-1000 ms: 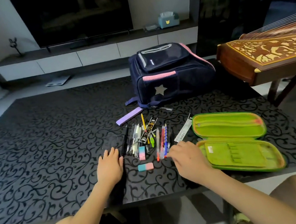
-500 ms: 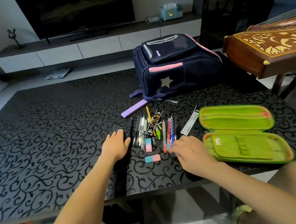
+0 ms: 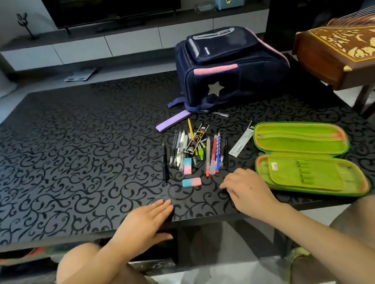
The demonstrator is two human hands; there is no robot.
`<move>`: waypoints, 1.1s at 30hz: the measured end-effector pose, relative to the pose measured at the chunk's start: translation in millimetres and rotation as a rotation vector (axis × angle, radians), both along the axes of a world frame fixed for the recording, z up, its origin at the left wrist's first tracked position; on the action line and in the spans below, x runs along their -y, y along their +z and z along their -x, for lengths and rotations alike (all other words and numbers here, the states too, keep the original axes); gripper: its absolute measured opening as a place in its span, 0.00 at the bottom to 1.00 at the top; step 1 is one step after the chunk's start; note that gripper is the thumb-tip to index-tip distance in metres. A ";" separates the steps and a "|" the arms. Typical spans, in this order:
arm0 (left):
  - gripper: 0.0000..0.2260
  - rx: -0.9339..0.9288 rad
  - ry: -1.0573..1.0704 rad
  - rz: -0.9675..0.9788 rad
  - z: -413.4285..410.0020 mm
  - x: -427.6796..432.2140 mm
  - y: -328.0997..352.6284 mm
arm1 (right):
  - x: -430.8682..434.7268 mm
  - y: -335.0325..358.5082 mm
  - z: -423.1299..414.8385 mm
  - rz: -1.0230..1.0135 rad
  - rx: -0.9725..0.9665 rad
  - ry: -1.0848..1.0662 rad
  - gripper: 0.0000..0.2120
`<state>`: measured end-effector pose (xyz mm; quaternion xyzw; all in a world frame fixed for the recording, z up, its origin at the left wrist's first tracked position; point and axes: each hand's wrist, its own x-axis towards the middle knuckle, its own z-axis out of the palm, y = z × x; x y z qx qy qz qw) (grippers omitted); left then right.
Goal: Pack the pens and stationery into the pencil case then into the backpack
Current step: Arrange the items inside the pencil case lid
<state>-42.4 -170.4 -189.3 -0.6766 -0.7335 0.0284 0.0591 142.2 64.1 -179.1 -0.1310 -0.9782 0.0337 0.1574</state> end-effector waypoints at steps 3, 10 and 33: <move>0.25 -0.026 -0.080 0.042 0.0 -7.2 2.9 | -0.6 3.6 -8.3 0.002 -0.004 -0.005 0.09; 0.14 -0.005 -0.193 -0.050 1.9 2.4 19.3 | -33.3 14.4 -66.9 -0.052 0.075 -0.293 0.15; 0.10 0.476 -0.440 -0.435 -125.7 -213.0 50.3 | -151.1 54.6 -123.2 -0.228 0.358 -0.224 0.03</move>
